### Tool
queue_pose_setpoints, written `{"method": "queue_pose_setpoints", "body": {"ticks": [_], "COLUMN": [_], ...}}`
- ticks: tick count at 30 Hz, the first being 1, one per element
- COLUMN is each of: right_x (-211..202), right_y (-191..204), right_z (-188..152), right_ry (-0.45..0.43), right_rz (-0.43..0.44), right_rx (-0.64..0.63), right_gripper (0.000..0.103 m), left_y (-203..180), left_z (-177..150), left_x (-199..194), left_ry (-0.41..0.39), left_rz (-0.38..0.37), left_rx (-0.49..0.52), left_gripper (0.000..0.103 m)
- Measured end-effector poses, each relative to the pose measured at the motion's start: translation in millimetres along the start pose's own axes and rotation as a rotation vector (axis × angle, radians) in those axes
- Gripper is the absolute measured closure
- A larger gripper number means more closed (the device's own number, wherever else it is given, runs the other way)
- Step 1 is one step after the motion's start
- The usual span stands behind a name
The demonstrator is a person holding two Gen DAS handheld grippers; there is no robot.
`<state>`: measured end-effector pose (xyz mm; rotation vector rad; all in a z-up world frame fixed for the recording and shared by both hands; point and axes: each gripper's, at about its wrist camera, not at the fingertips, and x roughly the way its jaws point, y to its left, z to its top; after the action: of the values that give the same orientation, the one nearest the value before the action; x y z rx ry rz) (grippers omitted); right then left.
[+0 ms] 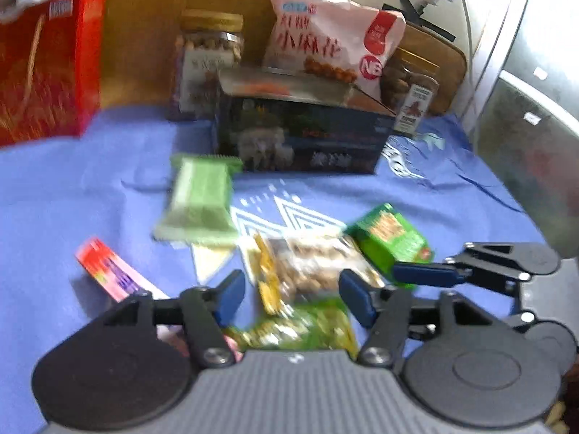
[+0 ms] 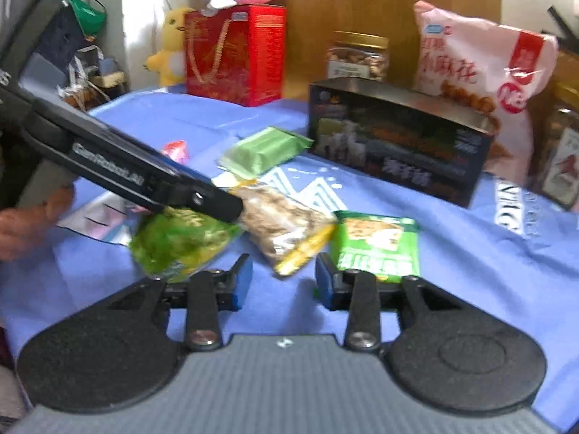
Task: Organize snacks
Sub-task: 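Grasp the clear peanut bag with the left gripper and lift it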
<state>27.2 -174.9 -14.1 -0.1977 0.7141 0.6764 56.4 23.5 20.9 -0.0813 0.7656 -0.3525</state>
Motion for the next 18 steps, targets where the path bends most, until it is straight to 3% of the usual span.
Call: {"method": "queue_pose_setpoints", "body": {"ticks": [4, 9, 11, 14, 18], "right_x": [11.0, 22.5, 20.3, 10.2, -24.1], "right_y": [-7.2, -4.9, -2.5, 0.5, 4.9], "right_z": [5.1, 7.8, 7.1, 7.5, 10.8], "right_ry": [0.008, -0.001, -0.009, -0.035, -0.124], "right_rz": [0.004, 0.012, 0.006, -0.03, -0.043], "right_rx": [0.025, 0.045, 0.051, 0.057, 0.06], "right_gripper": [0.058, 0.058, 0.067, 0.072, 0.072], "left_y": [3.1, 4.9, 3.7, -1.9, -13.2], "left_z": [9.4, 8.3, 7.1, 6.3, 6.6], "left_x": [9.9, 21.6, 20.5, 9.2, -27.4], "left_ry": [0.015, 0.031, 0.034, 0.022, -0.056], "left_rz": [0.004, -0.043, -0.073, -0.092, -0.145], "left_rx": [-0.014, -0.055, -0.066, -0.059, -0.048], "left_gripper": [0.044, 0.063, 0.068, 0.072, 0.072]}}
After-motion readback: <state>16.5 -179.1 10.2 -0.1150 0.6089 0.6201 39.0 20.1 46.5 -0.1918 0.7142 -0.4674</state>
